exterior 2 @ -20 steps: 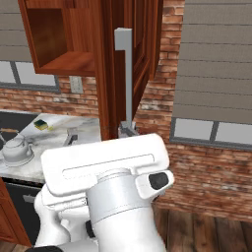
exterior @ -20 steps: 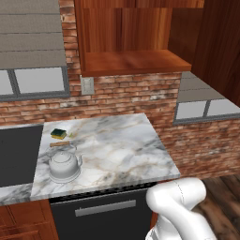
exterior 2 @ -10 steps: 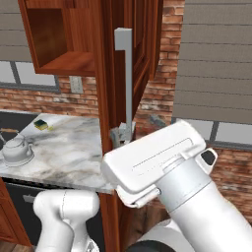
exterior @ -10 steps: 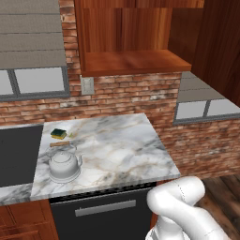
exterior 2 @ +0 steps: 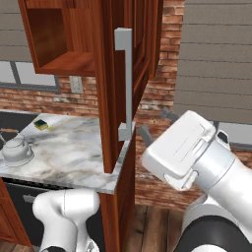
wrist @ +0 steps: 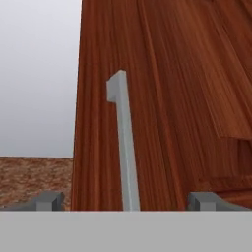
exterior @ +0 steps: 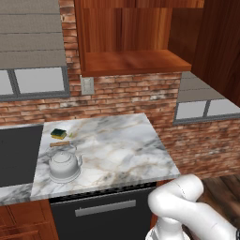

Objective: Open the cabinet. Pick the sponge and place it next to the sink. Then close the cabinet.

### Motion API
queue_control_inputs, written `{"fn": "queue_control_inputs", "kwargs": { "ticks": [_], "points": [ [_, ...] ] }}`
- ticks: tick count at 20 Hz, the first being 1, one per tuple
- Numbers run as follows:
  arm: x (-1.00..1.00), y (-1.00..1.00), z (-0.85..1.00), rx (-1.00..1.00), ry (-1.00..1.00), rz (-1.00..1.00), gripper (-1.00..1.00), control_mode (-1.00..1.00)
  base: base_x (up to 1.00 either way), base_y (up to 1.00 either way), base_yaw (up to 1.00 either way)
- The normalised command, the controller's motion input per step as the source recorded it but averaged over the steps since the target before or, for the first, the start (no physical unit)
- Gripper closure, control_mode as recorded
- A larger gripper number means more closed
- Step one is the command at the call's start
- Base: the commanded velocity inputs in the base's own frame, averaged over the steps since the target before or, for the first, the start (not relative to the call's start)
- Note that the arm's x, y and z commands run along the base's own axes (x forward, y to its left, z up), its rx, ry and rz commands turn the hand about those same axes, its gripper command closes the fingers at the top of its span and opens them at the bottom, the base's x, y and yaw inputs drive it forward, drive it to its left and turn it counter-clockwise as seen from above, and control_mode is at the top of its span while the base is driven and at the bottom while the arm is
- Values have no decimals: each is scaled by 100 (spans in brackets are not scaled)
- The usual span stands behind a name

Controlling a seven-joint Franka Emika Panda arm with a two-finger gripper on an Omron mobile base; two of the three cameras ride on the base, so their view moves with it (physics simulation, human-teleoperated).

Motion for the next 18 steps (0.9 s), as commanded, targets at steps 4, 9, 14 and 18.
{"fn": "queue_control_inputs", "kwargs": {
  "ticks": [4,9,14,18],
  "points": [
    [39,-3,-12,0,0,17,-100,-100,0,0,0],
    [54,0,-23,0,0,4,-100,-100,0,0,0],
    [49,0,-7,-2,0,0,-100,-100,0,0,0],
    [32,2,0,-5,0,0,-100,-100,0,0,0]
  ]
}}
